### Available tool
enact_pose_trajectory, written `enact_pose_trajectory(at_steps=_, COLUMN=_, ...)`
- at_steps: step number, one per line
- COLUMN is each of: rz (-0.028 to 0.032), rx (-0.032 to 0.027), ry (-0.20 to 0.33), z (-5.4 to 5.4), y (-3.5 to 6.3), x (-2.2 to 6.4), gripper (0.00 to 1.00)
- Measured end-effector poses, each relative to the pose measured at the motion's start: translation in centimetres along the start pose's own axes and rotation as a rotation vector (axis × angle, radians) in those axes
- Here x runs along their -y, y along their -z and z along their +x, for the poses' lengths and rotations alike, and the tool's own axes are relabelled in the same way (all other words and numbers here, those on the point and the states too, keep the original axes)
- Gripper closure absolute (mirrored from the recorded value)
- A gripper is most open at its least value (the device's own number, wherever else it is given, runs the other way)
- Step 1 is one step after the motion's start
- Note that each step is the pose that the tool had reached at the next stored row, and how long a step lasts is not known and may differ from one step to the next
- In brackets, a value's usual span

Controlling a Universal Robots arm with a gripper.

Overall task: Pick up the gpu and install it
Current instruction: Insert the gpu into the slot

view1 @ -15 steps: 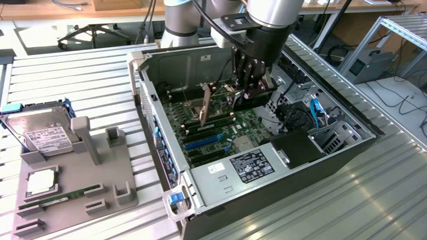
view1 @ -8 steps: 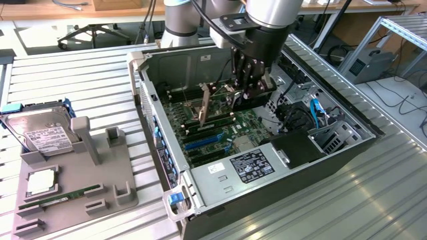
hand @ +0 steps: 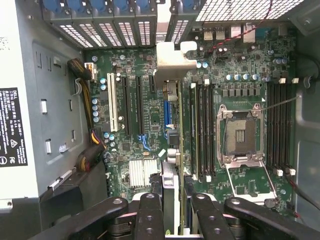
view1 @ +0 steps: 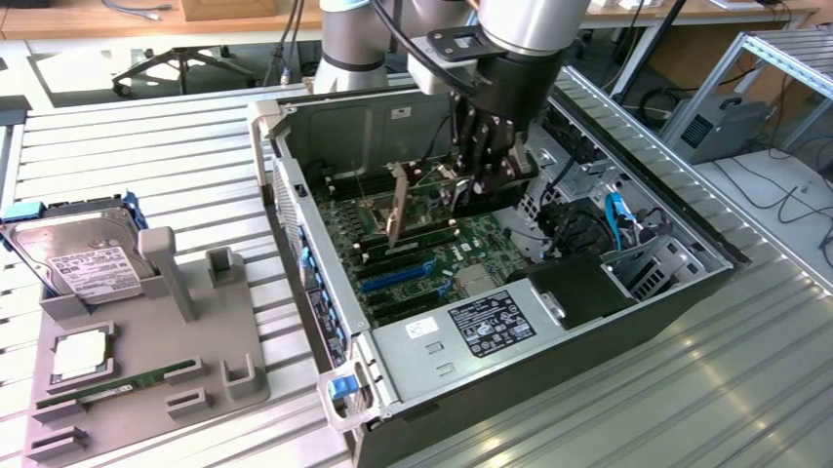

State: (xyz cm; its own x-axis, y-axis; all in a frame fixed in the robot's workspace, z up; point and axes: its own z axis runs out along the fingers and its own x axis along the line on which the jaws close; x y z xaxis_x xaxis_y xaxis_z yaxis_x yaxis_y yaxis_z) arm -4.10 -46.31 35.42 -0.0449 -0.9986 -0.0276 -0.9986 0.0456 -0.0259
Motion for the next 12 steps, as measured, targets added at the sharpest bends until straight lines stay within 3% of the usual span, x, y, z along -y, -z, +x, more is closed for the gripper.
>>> enact_pose_trajectory(at_steps=12, rz=0.0001, rx=0.0002, ry=0.000, z=0.06, y=-0.36, x=-0.60, gripper=0.73)
